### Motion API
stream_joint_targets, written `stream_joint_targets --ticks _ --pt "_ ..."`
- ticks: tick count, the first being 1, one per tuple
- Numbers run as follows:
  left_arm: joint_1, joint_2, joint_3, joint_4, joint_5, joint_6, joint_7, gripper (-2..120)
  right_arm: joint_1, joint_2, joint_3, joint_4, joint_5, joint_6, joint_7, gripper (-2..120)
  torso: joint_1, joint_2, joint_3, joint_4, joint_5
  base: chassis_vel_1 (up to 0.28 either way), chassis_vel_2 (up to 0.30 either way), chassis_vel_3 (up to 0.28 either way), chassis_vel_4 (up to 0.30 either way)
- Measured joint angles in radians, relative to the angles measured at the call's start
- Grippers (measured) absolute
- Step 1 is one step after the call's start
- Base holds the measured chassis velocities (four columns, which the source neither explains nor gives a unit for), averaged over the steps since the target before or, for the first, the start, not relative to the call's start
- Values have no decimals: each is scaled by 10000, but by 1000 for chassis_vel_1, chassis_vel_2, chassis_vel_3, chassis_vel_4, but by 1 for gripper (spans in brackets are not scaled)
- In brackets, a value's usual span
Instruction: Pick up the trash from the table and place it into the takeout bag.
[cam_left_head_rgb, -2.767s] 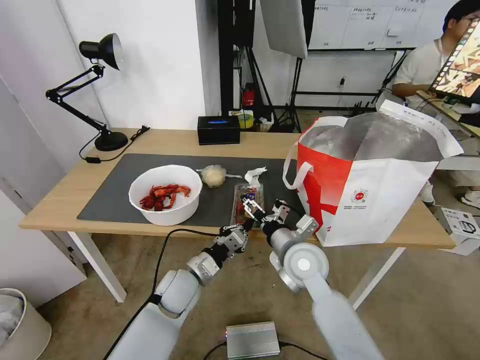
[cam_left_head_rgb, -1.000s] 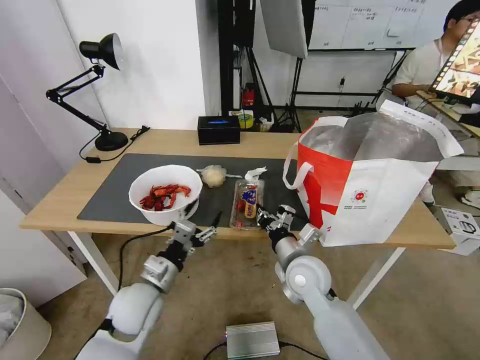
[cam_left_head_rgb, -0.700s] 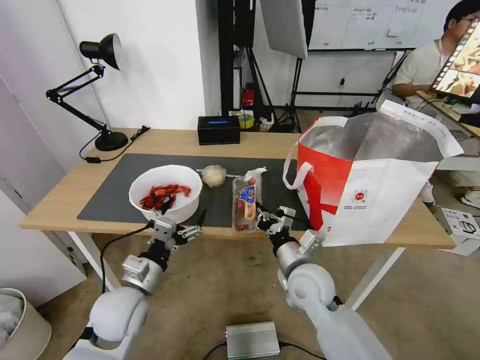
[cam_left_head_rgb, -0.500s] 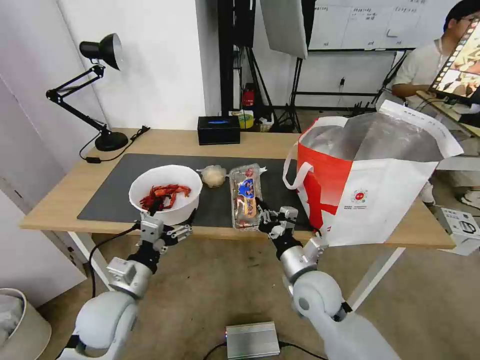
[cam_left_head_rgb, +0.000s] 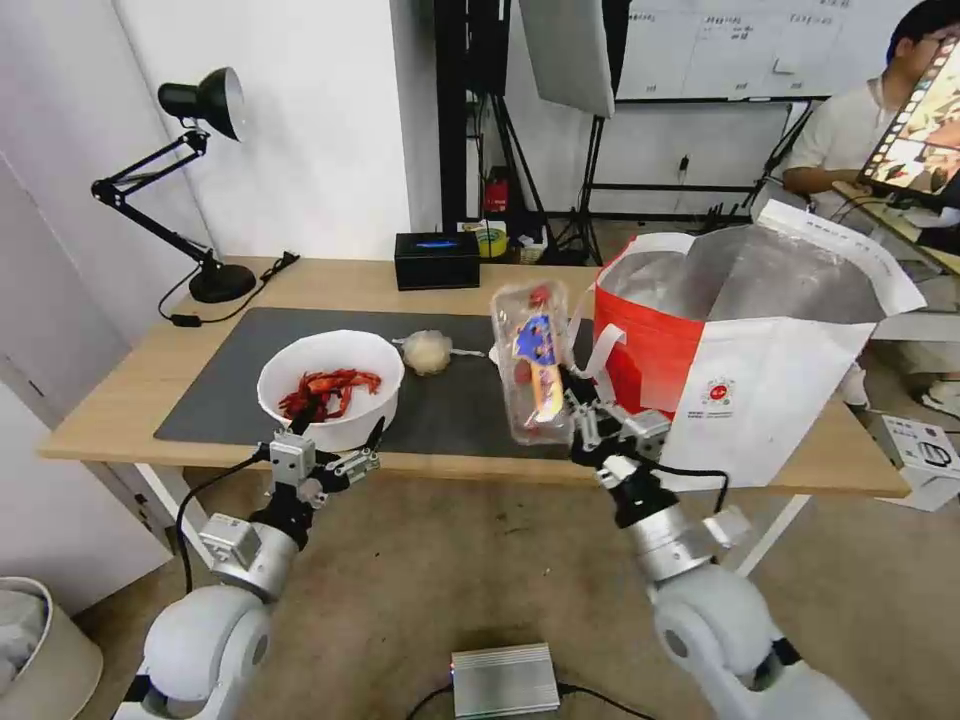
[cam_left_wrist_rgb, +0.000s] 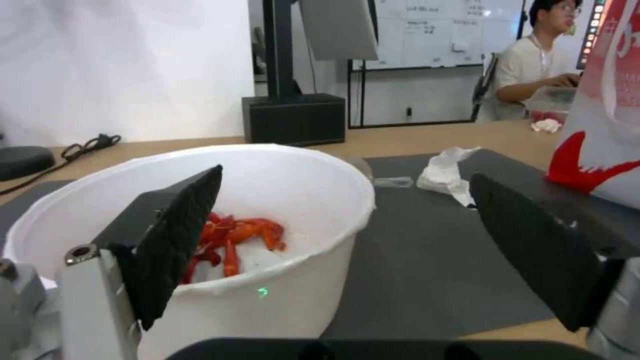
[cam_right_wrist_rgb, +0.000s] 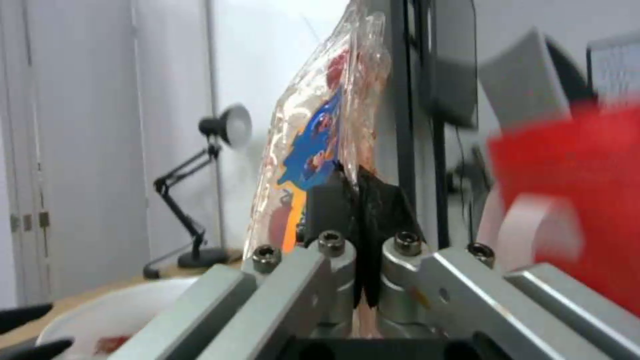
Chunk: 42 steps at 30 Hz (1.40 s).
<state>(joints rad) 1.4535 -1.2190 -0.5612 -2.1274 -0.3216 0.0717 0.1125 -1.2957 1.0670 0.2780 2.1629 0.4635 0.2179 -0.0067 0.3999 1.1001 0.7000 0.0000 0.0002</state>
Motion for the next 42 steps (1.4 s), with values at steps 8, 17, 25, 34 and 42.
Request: stream_joint_targets --ticks 8,17,25,34,42 --pt "244 18 -302 -310 -127 57 -6 100 -9 -526 1163 562 204 217 -61 0 0 0 0 0 0 0 0 0 0" --pt "339 9 -479 -463 -193 65 4 100 110 -1220 2481 1039 1083 211 290 0 0 -1 1 0 0 0 0 0 0" --pt "367 21 -514 -469 -193 85 40 100 355 -1659 3132 1097 1843 -50 700 0 0 -1 1 -1 1 0 0 0 0" --pt "346 -24 -468 -351 -193 112 64 100 1269 -2422 3641 1024 4339 -1500 2254 0 1 -1 1 0 -1 0 0 0 0" --pt "264 -30 -417 -216 -194 116 78 100 2594 -2904 3574 796 6494 -3155 4231 0 1 -1 1 1 -1 0 0 0 0"
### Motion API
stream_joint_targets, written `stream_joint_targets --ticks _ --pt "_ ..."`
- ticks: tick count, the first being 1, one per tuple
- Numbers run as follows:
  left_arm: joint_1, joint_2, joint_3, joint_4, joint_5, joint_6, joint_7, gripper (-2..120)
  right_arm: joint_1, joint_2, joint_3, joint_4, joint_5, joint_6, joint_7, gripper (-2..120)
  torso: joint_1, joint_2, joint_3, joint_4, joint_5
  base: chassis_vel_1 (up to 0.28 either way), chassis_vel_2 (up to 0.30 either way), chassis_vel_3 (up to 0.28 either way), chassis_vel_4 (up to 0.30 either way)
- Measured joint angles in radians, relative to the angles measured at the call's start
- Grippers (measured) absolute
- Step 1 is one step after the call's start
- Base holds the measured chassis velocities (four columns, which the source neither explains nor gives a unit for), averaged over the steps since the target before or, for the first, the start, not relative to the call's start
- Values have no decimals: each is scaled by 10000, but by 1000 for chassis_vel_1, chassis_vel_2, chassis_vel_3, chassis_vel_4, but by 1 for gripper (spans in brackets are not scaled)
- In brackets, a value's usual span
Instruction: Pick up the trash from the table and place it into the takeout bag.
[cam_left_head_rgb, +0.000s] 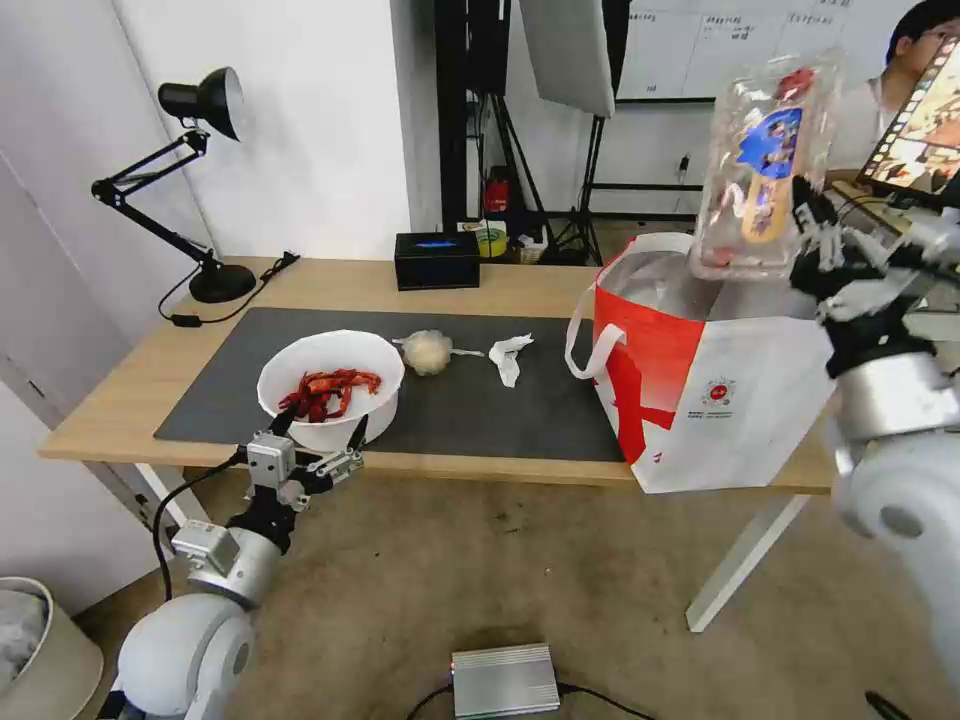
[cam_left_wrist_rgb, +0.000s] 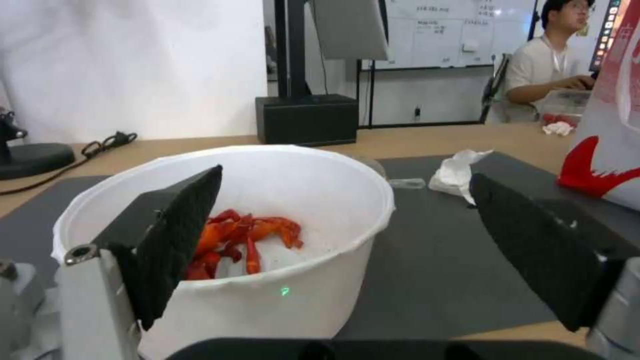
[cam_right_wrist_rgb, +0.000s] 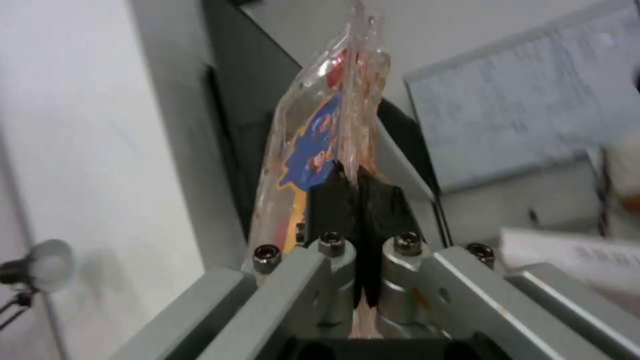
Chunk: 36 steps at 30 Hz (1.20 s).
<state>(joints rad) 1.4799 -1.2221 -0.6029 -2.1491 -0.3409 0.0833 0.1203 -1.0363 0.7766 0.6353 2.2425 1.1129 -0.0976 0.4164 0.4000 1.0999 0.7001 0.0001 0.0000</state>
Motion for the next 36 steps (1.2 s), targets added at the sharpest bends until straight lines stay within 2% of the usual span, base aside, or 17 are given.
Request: stream_joint_targets --ticks 2,5,12,15,23,36 --pt "0 0 -2 7 0 0 5 100 115 -29 -6 -7 375 -234 351 0 0 0 0 0 0 0 0 0 0" --pt "17 -10 -35 19 0 0 26 100 369 -58 -16 14 1627 -784 1340 0 1 0 0 -1 1 0 0 0 0" --pt "68 -64 -52 55 22 0 180 100 654 -4 -40 45 3095 -1037 2442 0 1 0 -1 -1 0 0 0 0 0" --pt "94 -101 -56 62 50 -1 260 100 865 141 -43 40 4165 -1036 3537 0 1 0 -1 -1 0 0 0 0 0" --pt "75 -108 -49 61 53 -1 262 100 989 380 -3 -132 5109 -958 4674 0 1 0 -1 -1 0 0 0 0 0" --pt "72 -145 -3 89 56 -1 263 100 1217 625 -17 -314 5673 -590 5179 2 0 0 -1 -1 0 0 0 0 0"
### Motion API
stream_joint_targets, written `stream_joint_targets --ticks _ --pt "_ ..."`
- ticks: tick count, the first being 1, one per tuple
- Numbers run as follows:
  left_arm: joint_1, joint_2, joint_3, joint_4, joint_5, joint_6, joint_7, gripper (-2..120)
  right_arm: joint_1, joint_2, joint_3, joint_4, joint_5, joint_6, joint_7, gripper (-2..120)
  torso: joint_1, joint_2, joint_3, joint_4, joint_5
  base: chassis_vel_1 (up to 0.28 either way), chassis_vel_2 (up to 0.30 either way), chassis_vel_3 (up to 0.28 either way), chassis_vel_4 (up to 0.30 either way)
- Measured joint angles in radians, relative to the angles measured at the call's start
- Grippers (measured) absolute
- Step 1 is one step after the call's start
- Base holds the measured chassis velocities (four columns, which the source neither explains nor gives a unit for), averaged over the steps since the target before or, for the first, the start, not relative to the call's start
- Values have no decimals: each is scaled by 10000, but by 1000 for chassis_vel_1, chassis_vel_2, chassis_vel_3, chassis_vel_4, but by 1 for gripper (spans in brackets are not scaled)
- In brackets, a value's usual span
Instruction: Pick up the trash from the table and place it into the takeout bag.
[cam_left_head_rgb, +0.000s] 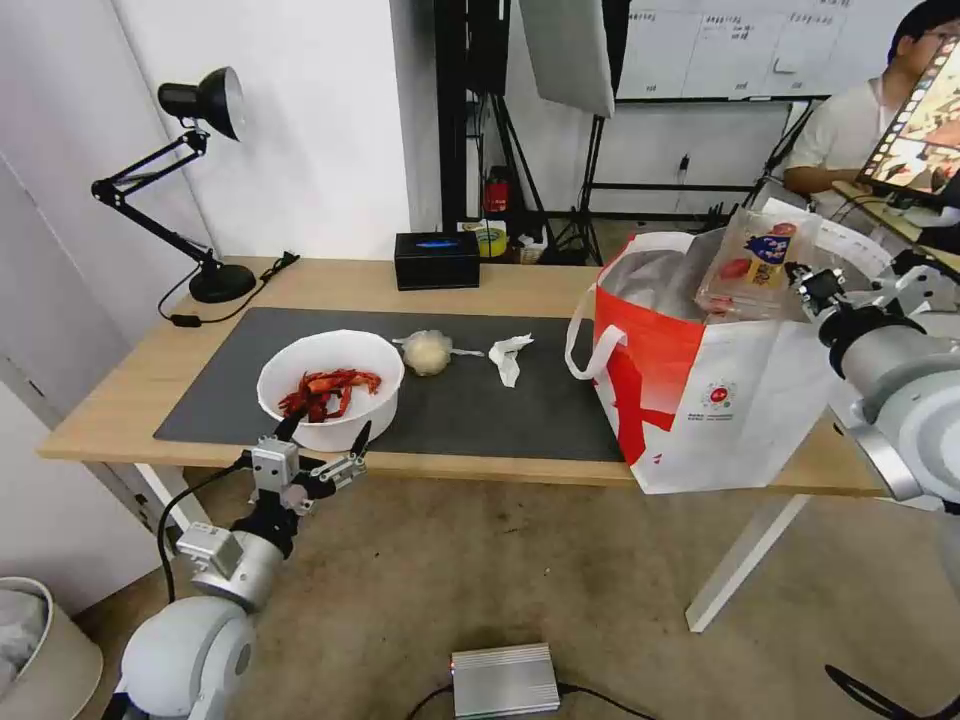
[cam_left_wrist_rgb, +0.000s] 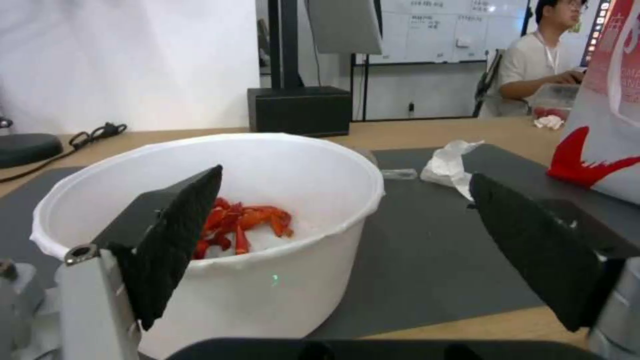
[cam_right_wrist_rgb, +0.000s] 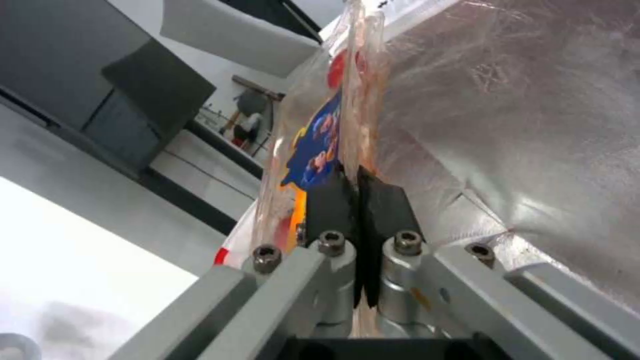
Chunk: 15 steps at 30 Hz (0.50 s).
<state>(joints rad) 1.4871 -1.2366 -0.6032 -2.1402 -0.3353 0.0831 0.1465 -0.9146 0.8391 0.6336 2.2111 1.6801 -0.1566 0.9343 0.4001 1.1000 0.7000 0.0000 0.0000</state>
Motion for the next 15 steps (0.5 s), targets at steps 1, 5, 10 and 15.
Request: stream_joint_targets --ticks 1,5,10,15 --pt "0 0 0 0 0 0 0 100 0 0 0 0 0 0 0 2 0 0 0 0 0 0 0 0 0" --pt "4 1 2 9 4 -1 0 100 -22 14 -3 -1 -4 1 -9 14 0 0 0 0 0 0 0 0 0" --pt "-2 9 0 16 6 -1 0 100 -43 27 -10 -3 -71 7 -144 34 -1 0 0 0 0 0 0 0 0" --pt "-7 1 -2 45 6 -5 -2 100 -158 43 -61 -38 -698 221 -913 52 -1 0 0 0 0 0 0 0 0"
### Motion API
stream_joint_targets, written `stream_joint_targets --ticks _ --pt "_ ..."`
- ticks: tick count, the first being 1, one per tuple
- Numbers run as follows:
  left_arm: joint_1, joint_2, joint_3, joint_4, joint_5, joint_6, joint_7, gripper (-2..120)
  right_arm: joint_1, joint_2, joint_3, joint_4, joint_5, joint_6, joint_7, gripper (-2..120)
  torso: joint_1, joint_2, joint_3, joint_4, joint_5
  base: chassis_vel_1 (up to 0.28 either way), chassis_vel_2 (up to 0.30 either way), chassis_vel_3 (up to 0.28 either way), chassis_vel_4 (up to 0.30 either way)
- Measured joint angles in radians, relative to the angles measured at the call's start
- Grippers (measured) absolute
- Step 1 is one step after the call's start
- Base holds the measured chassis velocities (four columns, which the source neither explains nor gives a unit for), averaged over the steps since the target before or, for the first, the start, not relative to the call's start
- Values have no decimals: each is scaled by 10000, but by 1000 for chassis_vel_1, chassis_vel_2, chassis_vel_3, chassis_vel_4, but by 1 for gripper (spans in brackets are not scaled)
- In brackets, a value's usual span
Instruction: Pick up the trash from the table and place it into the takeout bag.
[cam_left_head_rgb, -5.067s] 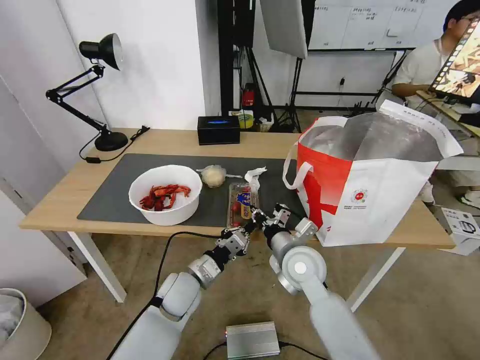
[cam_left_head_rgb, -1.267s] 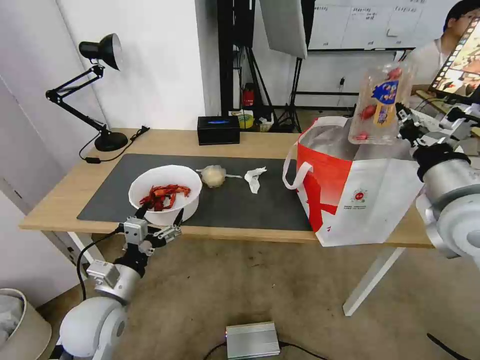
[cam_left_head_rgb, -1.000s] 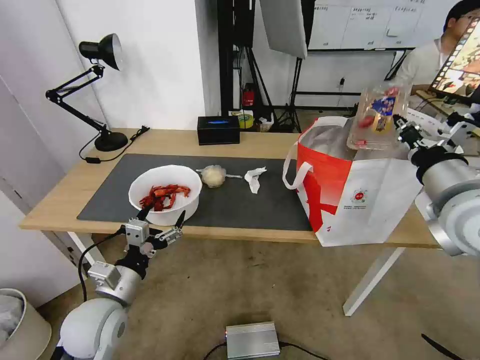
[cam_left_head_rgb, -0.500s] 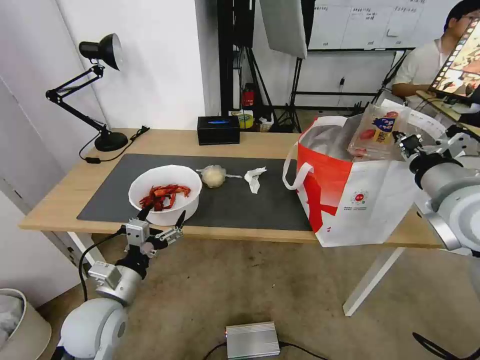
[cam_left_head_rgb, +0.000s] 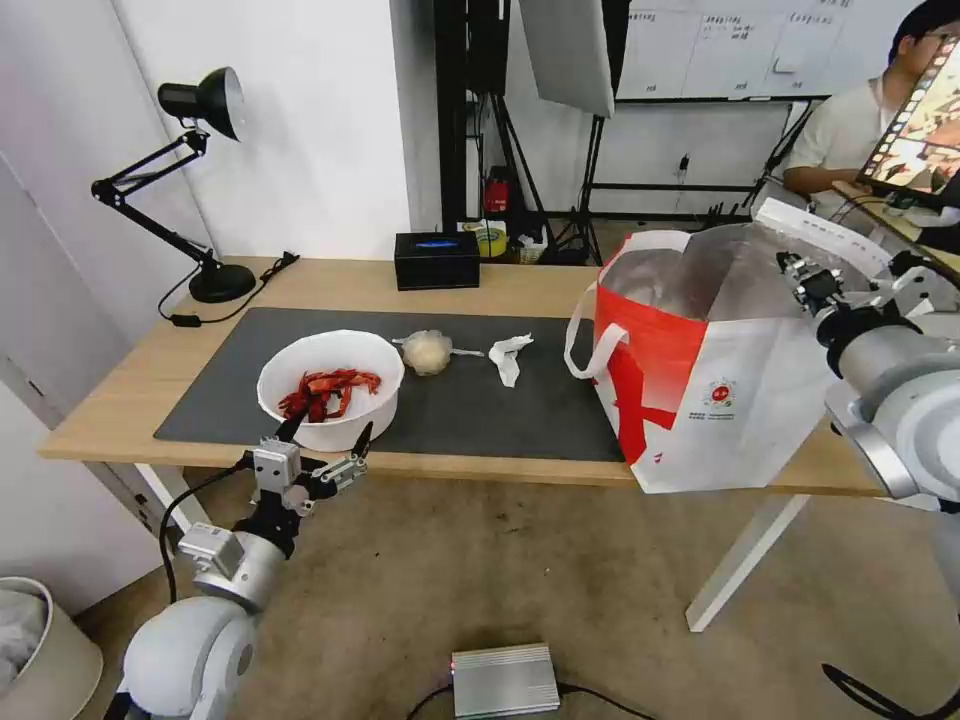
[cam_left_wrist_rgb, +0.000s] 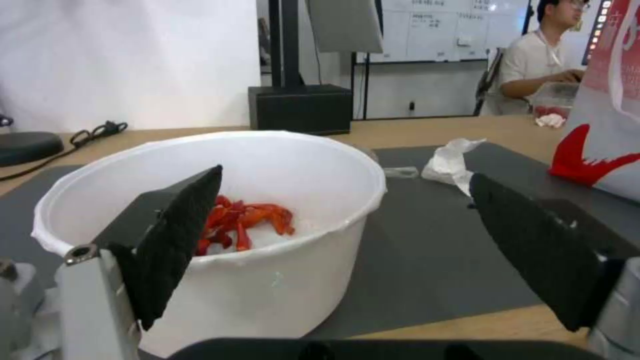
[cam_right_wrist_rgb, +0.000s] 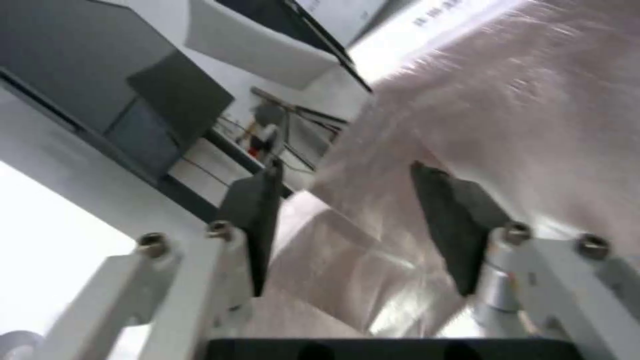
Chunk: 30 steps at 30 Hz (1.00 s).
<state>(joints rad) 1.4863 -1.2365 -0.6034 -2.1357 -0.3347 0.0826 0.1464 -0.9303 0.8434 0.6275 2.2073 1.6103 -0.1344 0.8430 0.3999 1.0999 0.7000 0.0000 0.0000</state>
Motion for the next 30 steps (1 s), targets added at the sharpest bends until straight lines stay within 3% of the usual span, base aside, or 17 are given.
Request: stream_joint_targets --ticks 3,6,7,10,21,30 --pt "-2 -11 0 9 0 -3 0 100 -111 52 -31 6 -407 210 -656 63 0 0 0 0 0 0 0 0 0" --pt "-3 -21 -5 13 0 -10 0 100 -421 142 -116 67 -1319 641 -2193 78 0 0 0 0 0 0 0 0 0" --pt "-3 -21 -5 13 0 -10 0 100 -421 142 -116 67 -1319 641 -2193 78 0 0 0 0 0 0 0 0 0" --pt "-17 -33 -15 16 0 -18 -1 100 -723 206 -234 177 -2167 1233 -3477 88 0 0 0 0 0 0 0 0 0" --pt "-38 -68 -95 34 -6 -39 -1 100 -1963 601 -878 856 -5195 2332 -6352 91 0 0 -1 0 0 0 0 0 0" --pt "-8 -109 -285 103 34 28 -45 100 -2810 901 -1622 1026 -7027 2614 -6897 93 0 1 0 -1 -1 0 0 0 0"
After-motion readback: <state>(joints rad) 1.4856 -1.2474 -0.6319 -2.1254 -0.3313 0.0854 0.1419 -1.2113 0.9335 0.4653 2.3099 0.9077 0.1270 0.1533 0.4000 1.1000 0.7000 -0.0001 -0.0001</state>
